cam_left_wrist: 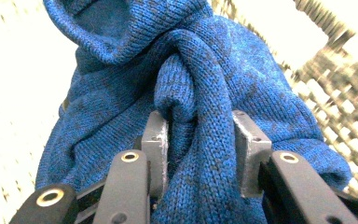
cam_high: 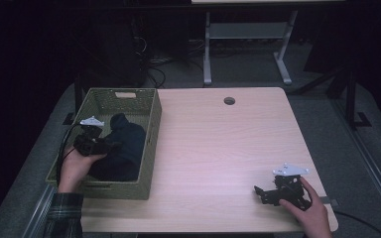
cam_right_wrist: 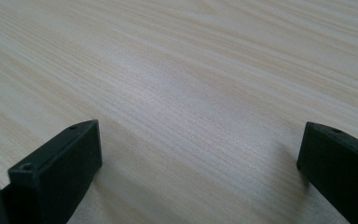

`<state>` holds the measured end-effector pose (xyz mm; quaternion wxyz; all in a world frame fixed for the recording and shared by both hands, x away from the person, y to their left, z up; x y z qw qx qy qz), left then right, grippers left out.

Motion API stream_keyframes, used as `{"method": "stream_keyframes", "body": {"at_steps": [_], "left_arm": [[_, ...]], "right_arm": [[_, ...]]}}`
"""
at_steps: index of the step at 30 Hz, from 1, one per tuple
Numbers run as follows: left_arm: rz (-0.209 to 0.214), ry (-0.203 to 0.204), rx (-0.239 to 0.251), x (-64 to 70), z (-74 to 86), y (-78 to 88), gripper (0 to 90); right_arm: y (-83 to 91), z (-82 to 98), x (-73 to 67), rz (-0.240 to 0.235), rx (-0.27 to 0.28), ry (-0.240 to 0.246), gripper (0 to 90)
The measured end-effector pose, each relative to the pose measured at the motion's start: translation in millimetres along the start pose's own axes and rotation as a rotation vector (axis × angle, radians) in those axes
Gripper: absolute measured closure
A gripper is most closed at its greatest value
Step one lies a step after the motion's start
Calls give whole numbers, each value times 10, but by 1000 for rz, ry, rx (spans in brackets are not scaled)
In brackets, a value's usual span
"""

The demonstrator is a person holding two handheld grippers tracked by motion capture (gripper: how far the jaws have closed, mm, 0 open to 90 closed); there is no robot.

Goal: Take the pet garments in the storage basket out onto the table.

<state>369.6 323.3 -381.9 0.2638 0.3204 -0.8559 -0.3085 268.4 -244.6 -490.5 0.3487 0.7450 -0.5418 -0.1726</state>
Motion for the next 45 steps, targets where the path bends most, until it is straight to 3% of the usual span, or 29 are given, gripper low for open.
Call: {"method": "stream_keyframes", "body": {"at_steps": [2,9,14,15,20,25,34,45], "left_arm": [[10,2,59,14,-20,65,626],[-1,-7,144,56,-66,176,627],[7,1,255,80,-99,334,629],[7,1,255,80,-99,334,629],[12,-16,349,159,-159,484,631],[27,-43,412,265,-237,574,632],[82,-107,462,497,-430,596,632],[148,-169,482,764,-641,522,632]], "right_arm": [[0,0,0,0,0,0,0],[0,0,0,0,0,0,0],[0,0,0,0,0,0,0],[0,0,0,0,0,0,0],[0,0,0,0,0,0,0],[0,0,0,0,0,0,0],[0,0,0,0,0,-1,0],[0,0,1,0,0,1,0]]}}
Point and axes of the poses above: each handheld gripper's, and its own axes: y roughly backward along the jaws, z roughly out of its underside, x roughly to its right, the point moved 1 cm from there along -y, roughly forward along the jaws, and after that the axes turned 12 degrees about z, right-handed, at the moved point
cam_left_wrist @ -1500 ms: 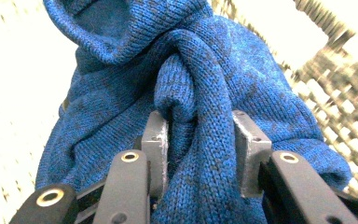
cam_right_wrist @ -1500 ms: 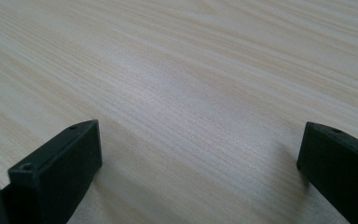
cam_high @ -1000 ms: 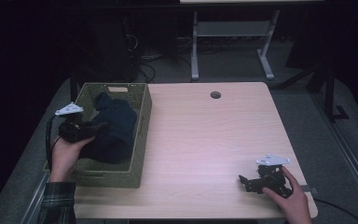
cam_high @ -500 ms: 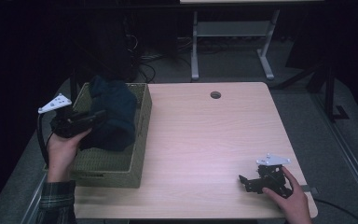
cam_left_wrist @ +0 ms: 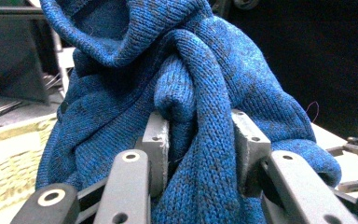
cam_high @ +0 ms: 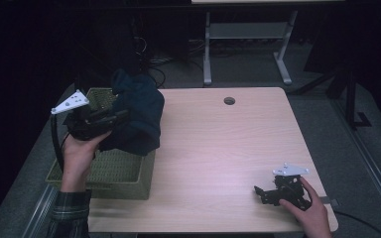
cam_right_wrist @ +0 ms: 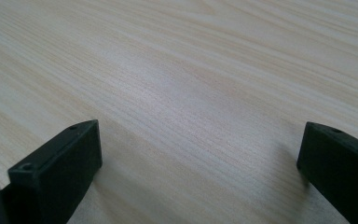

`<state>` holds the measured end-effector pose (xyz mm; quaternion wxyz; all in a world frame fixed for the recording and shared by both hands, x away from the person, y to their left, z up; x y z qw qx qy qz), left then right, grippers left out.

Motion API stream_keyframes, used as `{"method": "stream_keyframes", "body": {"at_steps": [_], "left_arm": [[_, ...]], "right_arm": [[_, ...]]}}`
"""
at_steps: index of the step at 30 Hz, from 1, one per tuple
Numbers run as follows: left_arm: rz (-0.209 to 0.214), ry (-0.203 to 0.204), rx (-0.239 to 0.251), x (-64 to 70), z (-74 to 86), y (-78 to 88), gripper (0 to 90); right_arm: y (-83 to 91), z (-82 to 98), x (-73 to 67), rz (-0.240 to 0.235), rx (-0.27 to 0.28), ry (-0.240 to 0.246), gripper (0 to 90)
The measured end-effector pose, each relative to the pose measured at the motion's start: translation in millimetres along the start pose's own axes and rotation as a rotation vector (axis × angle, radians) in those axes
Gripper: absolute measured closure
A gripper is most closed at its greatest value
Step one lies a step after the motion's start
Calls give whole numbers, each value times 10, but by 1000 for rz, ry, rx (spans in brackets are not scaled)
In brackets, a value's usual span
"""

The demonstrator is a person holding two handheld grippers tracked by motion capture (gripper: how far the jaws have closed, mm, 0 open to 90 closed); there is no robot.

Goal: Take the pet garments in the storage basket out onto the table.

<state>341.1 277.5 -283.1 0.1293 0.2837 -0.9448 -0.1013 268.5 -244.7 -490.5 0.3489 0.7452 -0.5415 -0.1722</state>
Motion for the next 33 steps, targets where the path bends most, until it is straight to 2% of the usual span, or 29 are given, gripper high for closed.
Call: {"method": "stream_keyframes", "body": {"at_steps": [7,14,19,26,29,33], "left_arm": [[69,-23,-4,164,-74,-180,632],[102,-43,-11,258,-131,-322,632],[131,-57,-20,339,-158,-502,632],[166,-70,-25,424,-181,-671,632],[194,-73,-37,478,-173,-812,632],[209,-77,-51,522,-156,-926,632]], "right_arm": [[0,0,0,0,0,0,0],[-1,-1,0,-1,0,0,0],[-1,-1,0,-1,0,0,0],[2,-1,0,0,-2,0,0],[1,-1,0,-1,-1,-1,0],[1,-1,-1,-1,-1,-1,0]]}}
Point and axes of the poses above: each handheld gripper's, and its own axes: y roughly backward along the jaws, z roughly out of its underside, x roughly to its right, the point moved 1 cm from there along -y, roughly forward along the jaws, and after that the axes turned 12 degrees about z, right-handed, at the moved point
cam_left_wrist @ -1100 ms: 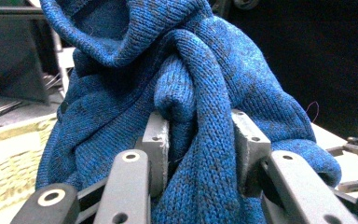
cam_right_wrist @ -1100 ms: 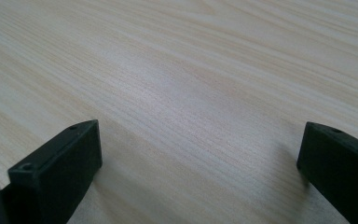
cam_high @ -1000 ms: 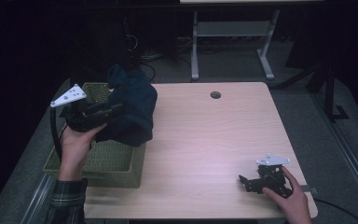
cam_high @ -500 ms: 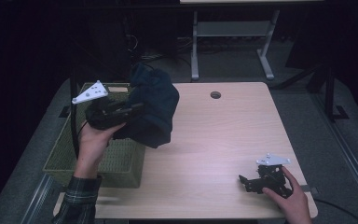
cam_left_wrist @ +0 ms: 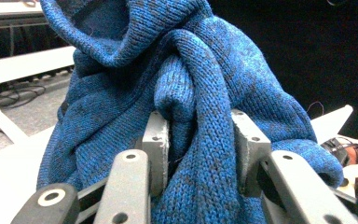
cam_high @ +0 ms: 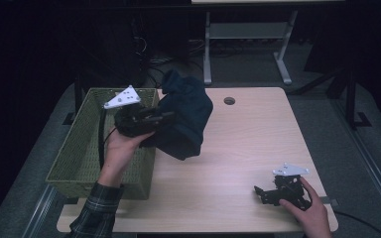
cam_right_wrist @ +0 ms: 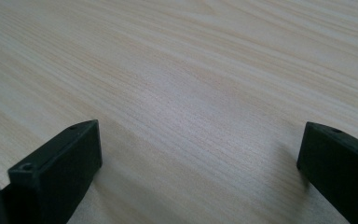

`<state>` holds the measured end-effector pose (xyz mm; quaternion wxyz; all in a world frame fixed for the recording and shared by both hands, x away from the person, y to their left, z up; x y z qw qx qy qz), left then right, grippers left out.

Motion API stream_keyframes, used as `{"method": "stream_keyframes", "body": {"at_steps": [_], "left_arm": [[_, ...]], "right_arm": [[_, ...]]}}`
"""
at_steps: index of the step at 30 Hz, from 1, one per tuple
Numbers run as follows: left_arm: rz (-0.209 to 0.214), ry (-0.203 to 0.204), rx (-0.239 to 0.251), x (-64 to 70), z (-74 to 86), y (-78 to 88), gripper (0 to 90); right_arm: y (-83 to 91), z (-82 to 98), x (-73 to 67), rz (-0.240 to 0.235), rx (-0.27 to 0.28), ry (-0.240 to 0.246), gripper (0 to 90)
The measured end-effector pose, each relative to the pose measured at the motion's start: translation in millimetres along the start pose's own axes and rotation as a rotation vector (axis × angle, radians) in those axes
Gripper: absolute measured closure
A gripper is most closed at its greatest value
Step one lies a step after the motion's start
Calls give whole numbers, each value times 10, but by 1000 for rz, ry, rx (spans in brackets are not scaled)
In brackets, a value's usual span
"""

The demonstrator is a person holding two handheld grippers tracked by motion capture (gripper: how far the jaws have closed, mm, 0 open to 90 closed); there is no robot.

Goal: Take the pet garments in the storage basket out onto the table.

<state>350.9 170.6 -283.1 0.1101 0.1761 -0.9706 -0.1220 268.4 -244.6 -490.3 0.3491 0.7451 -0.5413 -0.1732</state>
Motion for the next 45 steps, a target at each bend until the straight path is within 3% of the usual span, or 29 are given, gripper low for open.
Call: {"method": "stream_keyframes", "body": {"at_steps": [18,26,33,38,45], "left_arm": [[77,6,-57,96,153,-641,635],[112,10,-112,137,277,-975,635],[127,27,-178,144,485,-1293,634],[131,39,-249,126,739,-1566,634],[132,69,-309,94,963,-1798,632]], "right_arm": [[-1,0,1,0,3,1,0],[-1,0,0,0,2,0,0],[-1,0,0,0,3,0,0],[-2,1,2,0,3,3,0],[-1,2,2,0,1,4,0]]}}
Point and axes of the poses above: each handheld gripper's, and its own axes: y roughly backward along the jaws, z roughly out of its underside, x roughly to its right, the point moved 1 cm from there along -y, roughly forward along the jaws, and after that the axes turned 12 degrees about z, right-handed, at the moved point
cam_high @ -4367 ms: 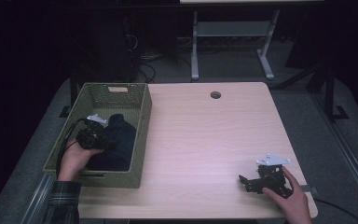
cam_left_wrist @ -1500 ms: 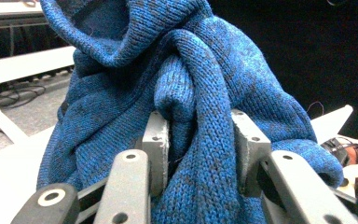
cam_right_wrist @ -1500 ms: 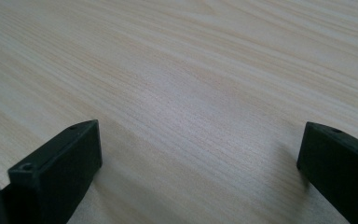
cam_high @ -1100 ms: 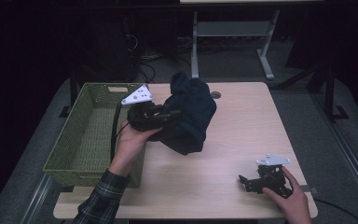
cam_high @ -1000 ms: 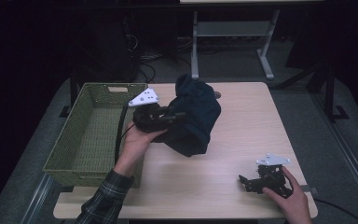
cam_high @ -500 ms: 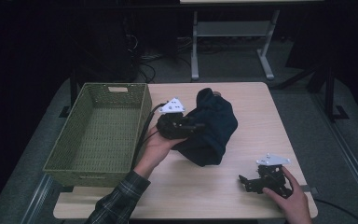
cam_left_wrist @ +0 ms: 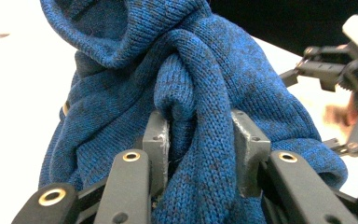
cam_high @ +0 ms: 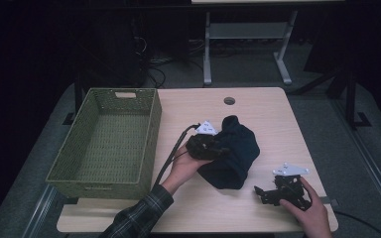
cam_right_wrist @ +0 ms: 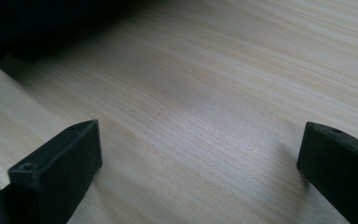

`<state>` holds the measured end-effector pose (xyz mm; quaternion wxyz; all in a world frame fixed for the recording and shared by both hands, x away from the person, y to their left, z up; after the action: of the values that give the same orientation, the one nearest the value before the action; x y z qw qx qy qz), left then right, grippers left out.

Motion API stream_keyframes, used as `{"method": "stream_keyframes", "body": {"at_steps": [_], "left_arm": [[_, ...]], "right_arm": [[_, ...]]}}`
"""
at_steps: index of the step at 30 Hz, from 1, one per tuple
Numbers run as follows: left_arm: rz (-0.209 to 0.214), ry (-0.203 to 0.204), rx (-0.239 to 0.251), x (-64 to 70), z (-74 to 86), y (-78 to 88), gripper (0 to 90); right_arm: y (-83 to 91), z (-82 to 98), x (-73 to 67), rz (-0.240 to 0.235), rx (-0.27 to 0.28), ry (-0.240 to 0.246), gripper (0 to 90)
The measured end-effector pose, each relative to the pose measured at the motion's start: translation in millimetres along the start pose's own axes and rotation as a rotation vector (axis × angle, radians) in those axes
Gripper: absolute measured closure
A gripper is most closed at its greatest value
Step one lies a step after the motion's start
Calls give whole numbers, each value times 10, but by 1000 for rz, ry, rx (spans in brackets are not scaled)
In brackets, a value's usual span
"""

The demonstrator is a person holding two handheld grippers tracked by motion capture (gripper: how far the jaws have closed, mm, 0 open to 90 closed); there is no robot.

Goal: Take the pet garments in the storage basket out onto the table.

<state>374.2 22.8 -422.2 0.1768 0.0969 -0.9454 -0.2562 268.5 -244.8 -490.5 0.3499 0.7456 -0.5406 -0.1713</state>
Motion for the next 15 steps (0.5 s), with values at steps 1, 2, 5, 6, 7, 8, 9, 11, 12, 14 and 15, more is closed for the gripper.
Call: {"method": "stream_keyframes", "body": {"at_steps": [1,2,5,6,7,8,9,11,12,14,15], "left_arm": [[0,0,0,0,0,0,632],[-1,0,-12,-12,16,-33,632],[-15,-4,-50,-38,63,-132,611],[-19,-5,-61,-49,78,-162,611],[-17,-3,-73,-58,93,-186,607],[-17,4,-82,-65,111,-223,584],[-17,4,-82,-65,111,-223,555],[-26,-4,-79,-63,108,-225,489],[-21,0,-73,-62,103,-217,489],[-26,-1,-54,-61,83,-184,423],[-17,-2,-46,-57,61,-141,356]], "right_arm": [[0,0,0,0,0,0,0],[0,0,0,0,0,0,0],[0,0,0,0,0,0,0],[0,0,0,0,0,0,0],[0,0,0,0,0,0,0],[0,0,0,0,0,0,0],[0,0,0,0,0,0,0],[0,0,0,0,0,0,0],[0,0,0,0,0,0,0],[0,0,0,0,0,0,0],[1,0,0,0,-1,-1,0]]}}
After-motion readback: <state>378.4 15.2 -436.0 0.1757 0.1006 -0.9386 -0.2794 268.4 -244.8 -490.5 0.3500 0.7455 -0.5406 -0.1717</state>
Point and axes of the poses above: each handheld gripper's, and its own axes: y roughly backward along the jaws, z roughly out of its underside, x roughly to its right, the point moved 1 cm from there along -y, roughly forward along the jaws, and after that the axes turned 12 degrees about z, right-handed, at the moved point
